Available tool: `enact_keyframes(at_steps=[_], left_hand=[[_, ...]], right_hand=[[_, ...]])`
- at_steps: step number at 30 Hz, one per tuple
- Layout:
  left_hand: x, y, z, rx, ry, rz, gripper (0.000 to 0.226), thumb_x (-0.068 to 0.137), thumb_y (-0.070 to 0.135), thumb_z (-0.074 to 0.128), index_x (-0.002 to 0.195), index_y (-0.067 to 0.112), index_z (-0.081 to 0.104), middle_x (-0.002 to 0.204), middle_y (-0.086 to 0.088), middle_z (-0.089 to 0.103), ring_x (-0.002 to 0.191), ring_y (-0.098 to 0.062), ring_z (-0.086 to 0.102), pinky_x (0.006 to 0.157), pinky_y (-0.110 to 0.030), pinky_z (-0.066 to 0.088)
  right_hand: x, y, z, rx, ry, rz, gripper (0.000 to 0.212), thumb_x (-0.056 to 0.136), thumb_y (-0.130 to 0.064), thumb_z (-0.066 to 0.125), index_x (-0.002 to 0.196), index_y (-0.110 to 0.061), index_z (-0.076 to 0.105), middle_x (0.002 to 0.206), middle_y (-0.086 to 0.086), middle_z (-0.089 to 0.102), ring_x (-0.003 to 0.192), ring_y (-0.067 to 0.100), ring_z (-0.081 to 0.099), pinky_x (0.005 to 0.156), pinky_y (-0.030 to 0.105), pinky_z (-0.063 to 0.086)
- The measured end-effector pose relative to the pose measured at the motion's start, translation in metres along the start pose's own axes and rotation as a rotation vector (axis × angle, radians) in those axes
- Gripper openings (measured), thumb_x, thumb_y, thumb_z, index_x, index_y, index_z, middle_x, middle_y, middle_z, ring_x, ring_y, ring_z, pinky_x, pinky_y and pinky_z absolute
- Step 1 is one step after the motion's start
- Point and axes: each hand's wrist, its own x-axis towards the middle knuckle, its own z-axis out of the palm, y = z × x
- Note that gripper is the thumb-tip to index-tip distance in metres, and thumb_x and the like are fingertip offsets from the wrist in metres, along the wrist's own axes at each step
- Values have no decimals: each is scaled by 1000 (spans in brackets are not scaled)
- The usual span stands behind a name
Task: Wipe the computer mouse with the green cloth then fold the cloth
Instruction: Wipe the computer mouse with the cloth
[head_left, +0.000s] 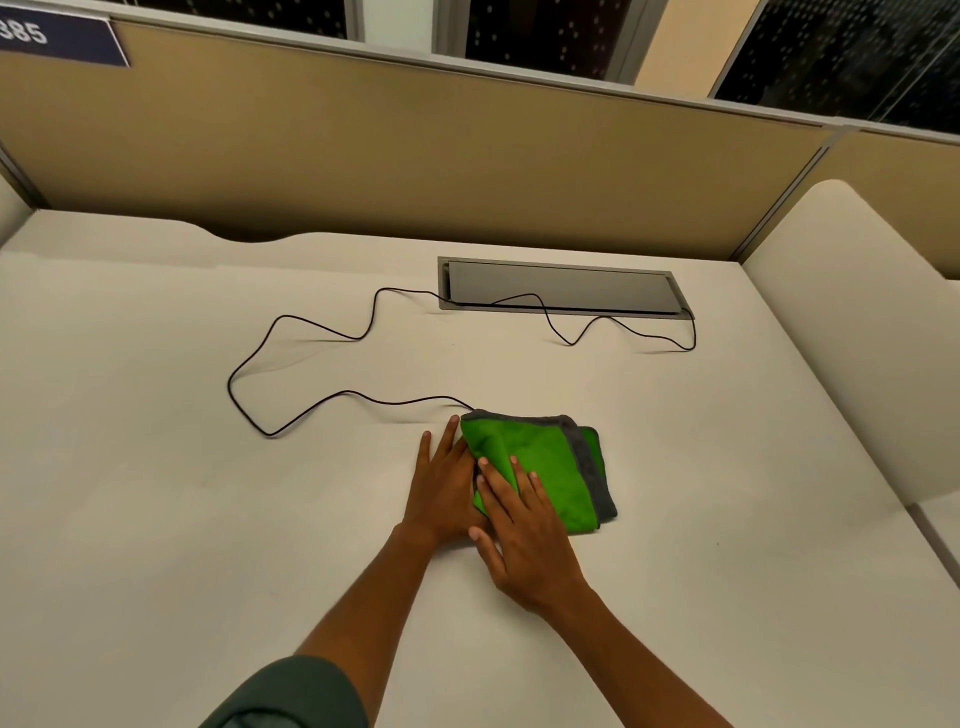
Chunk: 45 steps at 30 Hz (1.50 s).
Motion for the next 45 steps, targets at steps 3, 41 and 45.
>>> enact_keyframes(at_steps=[3, 41, 45], left_hand=[[-1, 1, -1, -4, -1, 16, 92, 72, 72, 36, 150, 27, 22, 161, 3, 22, 151, -22, -2, 121, -52, -1], [1, 4, -3, 64, -39, 0, 86, 75, 52, 61, 150, 31, 25, 162, 6, 18, 151, -19, -6, 122, -50, -3], [0, 1, -2, 49, -46, 7, 91, 74, 59, 57, 151, 26, 23, 163, 3, 14, 151, -20, -7, 121, -49, -5]], right_hand=[[-13, 2, 1, 12, 2, 4, 59, 98, -47, 32, 147, -14, 33, 158, -2, 24, 148, 24, 11, 119, 43, 19], [41, 2, 0, -36, 255, 25, 43, 60, -10, 90, 99, -1, 74, 105, 16, 73, 101, 34, 69, 83, 57, 53], [20, 8, 5, 1, 269, -33, 40, 67, -1, 84, 105, -1, 72, 116, 15, 70, 113, 37, 62, 92, 58, 49]])
